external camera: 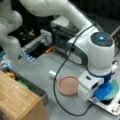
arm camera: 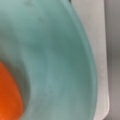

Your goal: Pick up the pan. Place the pan on the table. Pick up the bowl. Place the bowl on the stove.

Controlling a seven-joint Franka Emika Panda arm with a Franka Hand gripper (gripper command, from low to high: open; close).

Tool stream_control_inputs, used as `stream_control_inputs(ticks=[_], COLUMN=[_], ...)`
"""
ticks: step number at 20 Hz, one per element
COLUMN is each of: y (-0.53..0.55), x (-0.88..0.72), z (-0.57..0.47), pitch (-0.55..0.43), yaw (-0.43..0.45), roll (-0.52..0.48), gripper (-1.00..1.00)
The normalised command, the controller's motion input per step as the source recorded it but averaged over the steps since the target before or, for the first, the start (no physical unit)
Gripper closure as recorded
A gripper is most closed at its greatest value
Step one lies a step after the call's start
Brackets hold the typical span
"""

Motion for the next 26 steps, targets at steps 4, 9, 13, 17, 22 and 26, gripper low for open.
stream_control_inputs(ticks=[4,9,13,17,22,26], y=[-0.01,0.01,0.02,0.01,0.02,0.05], x=[-0.01,-0.03,-0.04,-0.05,-0.05,-0.06], z=[-0.01,0.03,0.03,0.08,0.16,0.21], pitch=[-0.051,-0.031,-0.02,0.002,0.037,0.085], yaw=[0.106,0.102,0.1,0.094,0.088,0.086], roll=[-0.211,-0.206,-0.199,-0.194,-0.173,-0.16], gripper=[-1.0,-1.0,-1.0,-1.0,-1.0,-1.0])
